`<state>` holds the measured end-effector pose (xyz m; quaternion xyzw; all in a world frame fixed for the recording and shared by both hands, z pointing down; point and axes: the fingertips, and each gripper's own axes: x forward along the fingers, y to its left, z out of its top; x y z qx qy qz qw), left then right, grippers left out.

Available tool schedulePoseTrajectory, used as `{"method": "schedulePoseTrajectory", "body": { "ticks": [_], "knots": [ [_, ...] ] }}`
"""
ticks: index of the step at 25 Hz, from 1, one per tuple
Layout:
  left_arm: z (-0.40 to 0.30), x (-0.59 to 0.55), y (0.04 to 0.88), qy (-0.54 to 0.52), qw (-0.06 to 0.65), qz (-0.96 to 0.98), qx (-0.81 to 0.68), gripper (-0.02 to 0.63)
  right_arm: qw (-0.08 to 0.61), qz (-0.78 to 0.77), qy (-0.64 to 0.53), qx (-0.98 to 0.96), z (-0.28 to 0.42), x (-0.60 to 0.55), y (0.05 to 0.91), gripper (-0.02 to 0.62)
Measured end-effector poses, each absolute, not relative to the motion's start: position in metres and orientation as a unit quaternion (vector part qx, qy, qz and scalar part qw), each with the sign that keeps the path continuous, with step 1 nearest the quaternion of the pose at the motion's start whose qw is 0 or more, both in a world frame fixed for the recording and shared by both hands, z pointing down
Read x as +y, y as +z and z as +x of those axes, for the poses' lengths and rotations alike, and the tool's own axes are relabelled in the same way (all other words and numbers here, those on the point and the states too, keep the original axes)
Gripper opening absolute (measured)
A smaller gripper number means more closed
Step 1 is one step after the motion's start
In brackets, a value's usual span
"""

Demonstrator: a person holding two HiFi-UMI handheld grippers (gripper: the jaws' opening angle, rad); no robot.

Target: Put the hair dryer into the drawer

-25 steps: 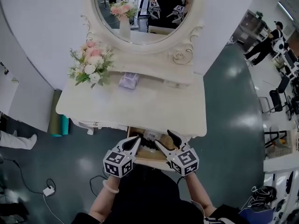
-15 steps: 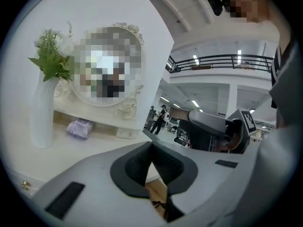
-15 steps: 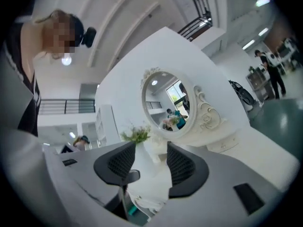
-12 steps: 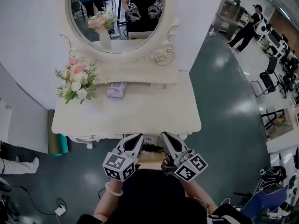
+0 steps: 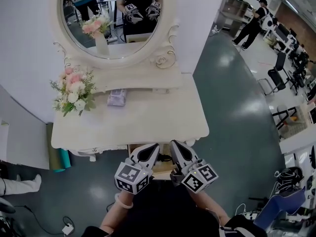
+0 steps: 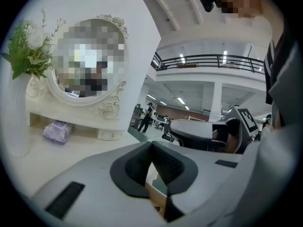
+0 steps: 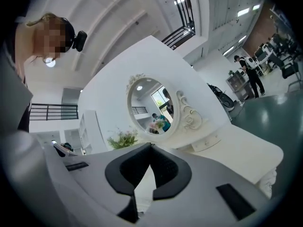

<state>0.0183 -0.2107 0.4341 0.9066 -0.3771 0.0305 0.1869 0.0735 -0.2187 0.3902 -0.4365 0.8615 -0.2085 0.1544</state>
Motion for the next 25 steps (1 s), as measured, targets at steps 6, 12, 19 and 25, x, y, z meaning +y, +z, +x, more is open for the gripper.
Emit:
{"method": "schedulePoseTrajectory", "body": {
  "ticks": [6,12,19,25],
  "knots": [
    [0.026,-0.211,0.430,0.040,0.171,0.914,-0.366,0.018,0.133,-0.445,-0.178,0.867,0.076,-0.222,0.389,0.020],
    [0.028,-0.208,0.433,0.047,0.172,0.916,-0.358,0.018,0.118,-0.446,-0.170,0.871,0.073,-0.223,0.393,0.018],
    [0.025,-0.209,0.438,0.054,0.172,0.916,-0.358,0.020,0.133,-0.439,-0.166,0.873,0.068,-0.222,0.394,0.018],
    [0.020,-0.210,0.443,0.060,0.174,0.914,-0.361,0.018,0.133,-0.429,-0.222,0.866,0.068,-0.227,0.412,0.018]
  ]
}}
